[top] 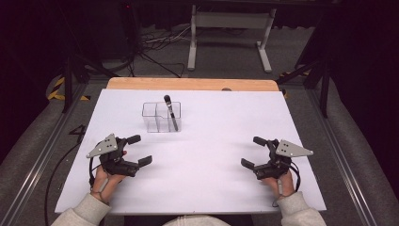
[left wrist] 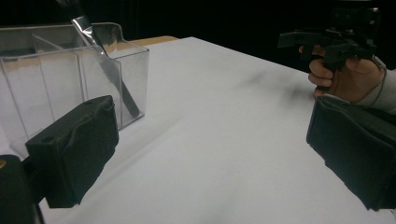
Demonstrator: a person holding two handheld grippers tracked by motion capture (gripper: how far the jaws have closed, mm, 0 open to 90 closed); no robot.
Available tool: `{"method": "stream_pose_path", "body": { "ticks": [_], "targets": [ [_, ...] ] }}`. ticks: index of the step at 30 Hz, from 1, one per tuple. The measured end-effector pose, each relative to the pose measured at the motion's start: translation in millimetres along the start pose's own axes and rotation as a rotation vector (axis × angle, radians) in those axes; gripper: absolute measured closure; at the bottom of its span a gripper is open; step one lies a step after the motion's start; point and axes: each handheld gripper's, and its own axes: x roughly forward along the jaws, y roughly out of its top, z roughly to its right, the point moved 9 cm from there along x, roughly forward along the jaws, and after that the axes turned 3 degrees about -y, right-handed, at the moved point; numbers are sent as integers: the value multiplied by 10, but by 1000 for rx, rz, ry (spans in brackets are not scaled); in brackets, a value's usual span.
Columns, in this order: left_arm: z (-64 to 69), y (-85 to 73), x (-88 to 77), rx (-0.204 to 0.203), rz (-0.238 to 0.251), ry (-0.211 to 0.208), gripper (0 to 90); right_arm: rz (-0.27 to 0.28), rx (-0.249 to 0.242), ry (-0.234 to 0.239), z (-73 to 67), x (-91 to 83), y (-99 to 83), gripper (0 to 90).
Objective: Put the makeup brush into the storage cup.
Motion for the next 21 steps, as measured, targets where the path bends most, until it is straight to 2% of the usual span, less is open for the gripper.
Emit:
{"method": "stream_pose_path", "body": {
  "ticks": [5,10,21],
  "targets": [
    [-38,-49,11,-20,-2,17,31,-13,6,2,-11,23,-50,2],
    [-48,-59,14,-17,-7,21,26,-23,7,2,-19,43,-72,3],
    [-74,-39,-6,-11,17,32,19,-18,13,1,-23,44,-61,0]
  ]
}}
